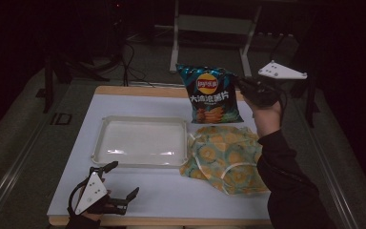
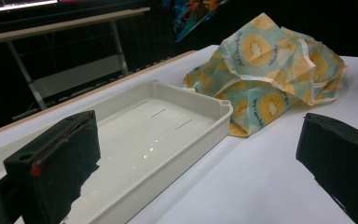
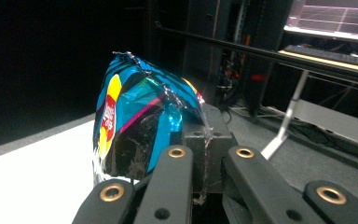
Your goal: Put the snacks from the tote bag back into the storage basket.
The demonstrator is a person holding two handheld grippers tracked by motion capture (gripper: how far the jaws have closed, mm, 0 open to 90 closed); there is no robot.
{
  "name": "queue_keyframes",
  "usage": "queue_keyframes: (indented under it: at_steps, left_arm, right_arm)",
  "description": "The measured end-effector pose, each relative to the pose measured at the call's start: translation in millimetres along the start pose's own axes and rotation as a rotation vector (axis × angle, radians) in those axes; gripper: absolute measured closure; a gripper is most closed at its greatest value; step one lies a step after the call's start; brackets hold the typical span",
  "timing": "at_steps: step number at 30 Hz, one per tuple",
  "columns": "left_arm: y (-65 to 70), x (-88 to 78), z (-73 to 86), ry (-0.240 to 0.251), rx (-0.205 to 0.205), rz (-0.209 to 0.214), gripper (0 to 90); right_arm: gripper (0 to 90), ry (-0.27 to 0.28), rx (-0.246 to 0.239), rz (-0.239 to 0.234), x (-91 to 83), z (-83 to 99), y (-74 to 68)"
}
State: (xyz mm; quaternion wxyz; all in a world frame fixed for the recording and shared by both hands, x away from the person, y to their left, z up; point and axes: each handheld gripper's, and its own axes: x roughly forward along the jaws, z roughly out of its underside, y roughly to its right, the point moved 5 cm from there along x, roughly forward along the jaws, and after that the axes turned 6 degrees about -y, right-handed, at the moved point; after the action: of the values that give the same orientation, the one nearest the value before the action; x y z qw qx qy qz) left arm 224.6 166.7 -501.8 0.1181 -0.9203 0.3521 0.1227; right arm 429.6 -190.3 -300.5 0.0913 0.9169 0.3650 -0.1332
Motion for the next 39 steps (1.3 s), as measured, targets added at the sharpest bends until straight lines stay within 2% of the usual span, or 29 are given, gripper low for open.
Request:
queue_keyframes:
  at_steps: [3, 9, 13, 17, 23, 25, 28, 32, 34, 39]
  left_arm:
    - [0.0, -0.4, 0.1, -0.001, 0.003, 0.000, 0.0]
    - [0.6, -0.4, 0.0, 0.002, 0.004, 0.003, 0.0]
    - [1.0, -0.6, -0.2, 0.003, 0.005, 0.003, 0.0]
    - [0.5, -1.5, -0.1, 0.003, 0.007, 0.000, 0.0]
    - [-0.4, -2.0, -0.8, 0.008, 0.008, -0.006, 0.0]
    - [-0.1, -2.0, -0.9, 0.008, 0.008, -0.006, 0.0]
    - [-0.3, -2.4, -1.5, 0.015, 0.005, -0.009, 0.0]
    - [-0.4, -3.6, -1.4, 0.017, 0.004, -0.011, 0.0]
    - [-0.4, -3.9, -1.3, 0.016, 0.008, -0.011, 0.0]
    - [-0.2, -4.6, -1.4, 0.018, 0.012, -0.011, 0.0]
  right_arm:
    - [90.0, 0.016, 0.005, -0.019, 6.2, -1.1, -10.9]
    - [90.0, 0.030, 0.028, -0.023, 18.6, -4.9, -30.4]
    - [90.0, 0.052, 0.049, -0.012, 25.2, -7.3, -42.6]
    - [90.0, 0.051, 0.034, 0.005, 33.2, -8.4, -56.6]
    - [90.0, 0.066, 0.057, 0.004, 43.6, -10.5, -79.3]
    - [90.0, 0.079, 0.058, -0.013, 47.6, -12.4, -90.0]
    - [90.0, 0.103, 0.099, -0.040, 54.4, -12.4, -103.7]
    - [90.0, 0.129, 0.130, -0.066, 66.3, -5.8, -122.1]
    - [90.0, 0.136, 0.131, -0.076, 72.7, -1.3, -131.5]
    - [90.0, 0.115, 0.178, -0.099, 90.1, 17.9, -146.1]
